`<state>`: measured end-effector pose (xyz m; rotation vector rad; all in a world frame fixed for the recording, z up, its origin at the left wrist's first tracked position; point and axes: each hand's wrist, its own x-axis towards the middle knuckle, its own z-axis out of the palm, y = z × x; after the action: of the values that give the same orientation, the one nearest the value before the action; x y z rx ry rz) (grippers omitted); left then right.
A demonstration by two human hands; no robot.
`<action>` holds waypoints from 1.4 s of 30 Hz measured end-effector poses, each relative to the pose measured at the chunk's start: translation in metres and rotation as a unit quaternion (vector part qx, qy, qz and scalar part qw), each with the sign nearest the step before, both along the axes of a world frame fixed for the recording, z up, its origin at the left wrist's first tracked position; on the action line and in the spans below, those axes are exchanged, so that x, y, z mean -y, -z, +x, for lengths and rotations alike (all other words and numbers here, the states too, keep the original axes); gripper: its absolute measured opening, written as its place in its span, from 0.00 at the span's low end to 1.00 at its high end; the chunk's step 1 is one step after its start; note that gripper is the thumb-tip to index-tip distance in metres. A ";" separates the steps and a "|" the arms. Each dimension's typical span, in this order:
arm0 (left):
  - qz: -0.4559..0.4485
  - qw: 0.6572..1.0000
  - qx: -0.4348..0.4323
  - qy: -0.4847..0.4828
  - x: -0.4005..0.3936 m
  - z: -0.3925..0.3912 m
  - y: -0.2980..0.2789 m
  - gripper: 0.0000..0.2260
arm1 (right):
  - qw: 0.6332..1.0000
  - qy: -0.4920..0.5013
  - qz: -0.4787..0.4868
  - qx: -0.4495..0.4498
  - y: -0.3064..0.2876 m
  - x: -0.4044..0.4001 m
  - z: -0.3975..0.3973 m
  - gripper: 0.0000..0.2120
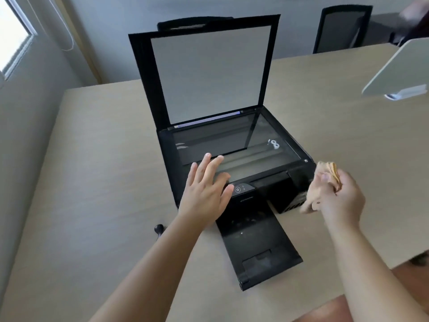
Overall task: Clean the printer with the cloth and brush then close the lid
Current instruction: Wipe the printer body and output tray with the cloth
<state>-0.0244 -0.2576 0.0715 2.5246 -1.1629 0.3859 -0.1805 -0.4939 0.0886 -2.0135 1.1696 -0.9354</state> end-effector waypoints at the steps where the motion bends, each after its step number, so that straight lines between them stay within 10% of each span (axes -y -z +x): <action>1: 0.003 1.000 0.007 -0.011 -0.003 0.001 0.001 0.16 | 1.000 0.017 -0.003 0.009 -0.002 0.001 -0.006 0.12; 4: -0.003 0.999 0.019 -0.032 0.000 0.002 0.003 0.17 | 0.975 -0.102 -0.194 -0.030 0.000 0.001 -0.012 0.14; 8: -0.001 0.998 0.001 -0.056 0.003 0.007 0.003 0.18 | 0.813 -0.351 -0.444 -0.136 0.044 0.010 0.005 0.15; 23: -0.002 0.998 0.024 -0.051 -0.001 0.008 0.008 0.17 | 0.585 -0.233 -0.594 -0.501 0.119 0.002 0.002 0.25; 28: 0.000 0.999 0.012 -0.051 -0.001 0.008 0.006 0.17 | 0.579 -0.257 -0.606 -0.481 0.107 0.006 0.002 0.20; 36: 0.010 0.998 0.000 -0.061 0.003 0.007 0.005 0.17 | 0.753 -0.209 -0.576 -0.243 0.026 0.018 -0.002 0.14; 42: 0.002 0.998 -0.003 -0.066 0.003 0.007 0.005 0.16 | 0.702 -0.283 -0.599 -0.260 0.059 0.017 -0.005 0.11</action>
<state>-0.0177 -0.2607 0.0669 2.6128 -0.9982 0.4076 -0.1852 -0.5104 0.0291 -3.5491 -0.1348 -0.8602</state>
